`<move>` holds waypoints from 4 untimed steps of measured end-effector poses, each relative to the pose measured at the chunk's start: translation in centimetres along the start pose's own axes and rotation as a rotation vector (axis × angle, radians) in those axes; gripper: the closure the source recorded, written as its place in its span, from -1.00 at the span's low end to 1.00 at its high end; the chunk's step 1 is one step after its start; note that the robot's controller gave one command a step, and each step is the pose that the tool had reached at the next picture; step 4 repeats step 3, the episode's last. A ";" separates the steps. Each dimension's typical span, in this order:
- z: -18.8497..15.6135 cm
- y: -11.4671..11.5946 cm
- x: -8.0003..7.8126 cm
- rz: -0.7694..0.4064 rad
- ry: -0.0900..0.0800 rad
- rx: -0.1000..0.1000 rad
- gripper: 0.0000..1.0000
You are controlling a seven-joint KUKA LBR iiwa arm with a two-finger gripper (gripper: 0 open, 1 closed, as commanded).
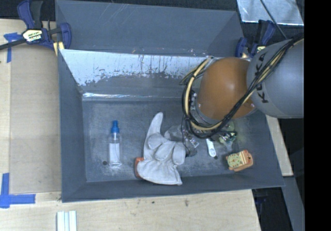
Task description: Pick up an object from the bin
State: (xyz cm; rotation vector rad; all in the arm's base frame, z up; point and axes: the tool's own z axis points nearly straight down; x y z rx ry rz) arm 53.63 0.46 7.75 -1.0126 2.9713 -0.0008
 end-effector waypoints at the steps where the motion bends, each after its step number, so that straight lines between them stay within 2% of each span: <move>1: -2.1 0.1 0.1 0.001 0.006 -0.005 1.00; 3: -6.6 0.0 -0.1 0.001 0.001 -0.001 1.00; 4: -6.6 0.0 -0.1 0.001 0.001 -0.001 1.00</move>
Offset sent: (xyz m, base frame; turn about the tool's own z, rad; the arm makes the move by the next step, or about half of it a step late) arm -0.0001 0.0002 0.0201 0.0000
